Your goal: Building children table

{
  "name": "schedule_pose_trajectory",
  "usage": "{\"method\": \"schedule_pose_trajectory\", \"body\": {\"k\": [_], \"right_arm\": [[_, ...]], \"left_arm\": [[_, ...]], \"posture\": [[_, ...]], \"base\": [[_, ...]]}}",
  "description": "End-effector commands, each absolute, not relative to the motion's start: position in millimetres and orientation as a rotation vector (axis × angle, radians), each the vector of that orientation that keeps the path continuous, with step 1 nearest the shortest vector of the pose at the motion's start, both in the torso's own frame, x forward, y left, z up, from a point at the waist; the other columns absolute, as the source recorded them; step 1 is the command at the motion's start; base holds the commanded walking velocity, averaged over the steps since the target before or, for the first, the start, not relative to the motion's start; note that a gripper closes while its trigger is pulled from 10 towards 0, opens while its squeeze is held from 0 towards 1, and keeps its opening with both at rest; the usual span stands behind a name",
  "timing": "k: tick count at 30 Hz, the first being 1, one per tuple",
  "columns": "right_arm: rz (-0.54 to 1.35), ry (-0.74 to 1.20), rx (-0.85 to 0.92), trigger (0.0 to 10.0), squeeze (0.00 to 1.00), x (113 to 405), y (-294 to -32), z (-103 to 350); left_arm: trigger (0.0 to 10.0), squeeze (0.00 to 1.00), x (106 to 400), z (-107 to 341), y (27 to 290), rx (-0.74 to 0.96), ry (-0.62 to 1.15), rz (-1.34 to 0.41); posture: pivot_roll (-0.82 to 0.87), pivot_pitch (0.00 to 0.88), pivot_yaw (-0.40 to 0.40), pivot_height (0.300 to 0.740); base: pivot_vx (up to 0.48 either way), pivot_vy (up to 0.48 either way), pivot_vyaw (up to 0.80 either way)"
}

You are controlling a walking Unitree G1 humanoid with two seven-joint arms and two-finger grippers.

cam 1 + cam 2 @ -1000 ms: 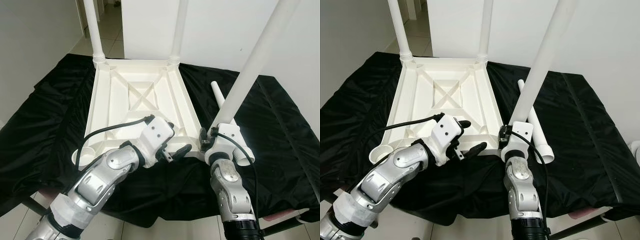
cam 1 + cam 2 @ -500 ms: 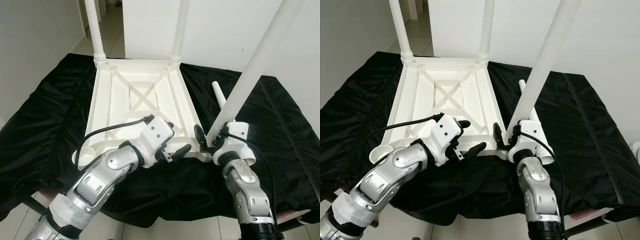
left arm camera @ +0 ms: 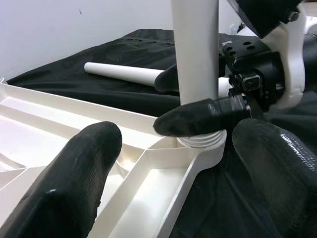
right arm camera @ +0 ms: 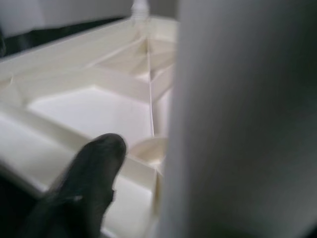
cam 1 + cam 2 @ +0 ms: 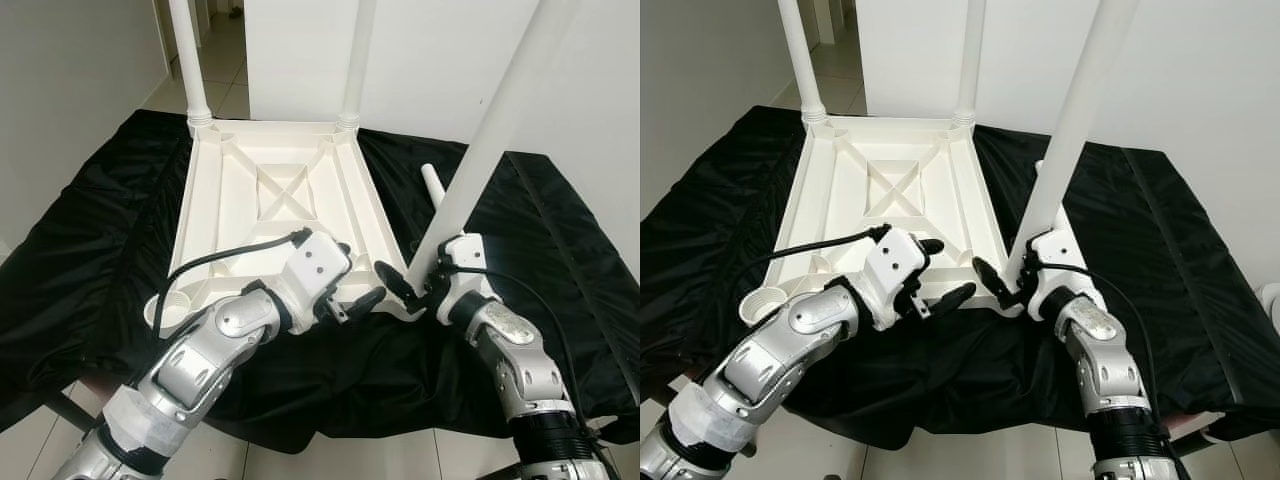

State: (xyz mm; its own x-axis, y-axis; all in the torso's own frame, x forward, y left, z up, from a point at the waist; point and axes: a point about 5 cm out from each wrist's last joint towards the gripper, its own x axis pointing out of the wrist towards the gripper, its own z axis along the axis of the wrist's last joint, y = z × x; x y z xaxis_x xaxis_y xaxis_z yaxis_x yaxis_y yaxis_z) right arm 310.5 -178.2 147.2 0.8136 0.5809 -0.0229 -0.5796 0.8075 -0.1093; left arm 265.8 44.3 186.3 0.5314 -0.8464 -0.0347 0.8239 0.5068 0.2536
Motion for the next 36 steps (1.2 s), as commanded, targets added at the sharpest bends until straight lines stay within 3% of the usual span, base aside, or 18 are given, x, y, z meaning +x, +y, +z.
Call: {"method": "schedule_pose_trajectory", "body": {"k": [1,4,5,13,14,15,24,26,34,36], "right_arm": [[0.693,0.033,-0.131,1.4,0.00,313,-178,140],[0.709,0.045,-0.141,1.4,0.00,315,-181,139],[0.719,0.062,-0.140,0.0,0.00,314,-184,136],[0.737,0.110,-0.113,0.0,0.00,309,-190,125],[0.719,0.116,-0.099,3.5,0.00,306,-189,122],[0.691,0.116,-0.079,10.0,0.00,304,-187,121],[0.435,0.113,-0.029,10.0,0.00,305,-177,124],[0.272,0.105,0.049,10.0,0.00,301,-170,124],[0.040,0.083,0.063,10.0,0.00,291,-152,124],[-0.105,0.079,0.100,10.0,0.00,289,-143,124]], "left_arm": [[10.0,0.00,262,189,42,0.273,-0.107,-1.087],[10.0,0.00,262,189,42,0.272,-0.107,-1.082],[10.0,0.00,262,189,43,0.273,-0.107,-1.075],[10.0,0.00,261,188,46,0.270,-0.100,-1.060],[10.0,0.00,261,188,47,0.268,-0.095,-1.057],[10.0,0.00,260,187,49,0.268,-0.092,-1.054],[10.0,0.00,260,188,50,0.268,-0.085,-1.054],[10.0,0.00,259,187,50,0.266,-0.081,-1.055],[10.0,0.00,259,187,49,0.265,-0.077,-1.062],[10.0,0.00,259,188,47,0.263,-0.079,-1.069]], "posture": [[0.03,0.011,-0.075,0.740],[0.03,0.012,-0.077,0.740],[0.03,0.017,-0.082,0.740],[0.04,0.034,-0.081,0.740],[0.04,0.039,-0.079,0.740],[0.03,0.045,-0.076,0.740],[0.03,0.062,-0.072,0.740],[0.03,0.068,-0.068,0.740],[0.02,0.077,-0.058,0.740],[0.01,0.078,-0.048,0.740]], "base": [[0.000,0.000,0.00],[0.000,0.000,0.00],[0.000,0.000,0.00],[0.000,0.000,0.00],[0.000,0.000,0.00],[0.000,0.000,0.00],[0.000,0.000,0.00],[0.000,0.000,0.00],[0.000,0.000,0.00],[0.000,0.000,0.00]]}}
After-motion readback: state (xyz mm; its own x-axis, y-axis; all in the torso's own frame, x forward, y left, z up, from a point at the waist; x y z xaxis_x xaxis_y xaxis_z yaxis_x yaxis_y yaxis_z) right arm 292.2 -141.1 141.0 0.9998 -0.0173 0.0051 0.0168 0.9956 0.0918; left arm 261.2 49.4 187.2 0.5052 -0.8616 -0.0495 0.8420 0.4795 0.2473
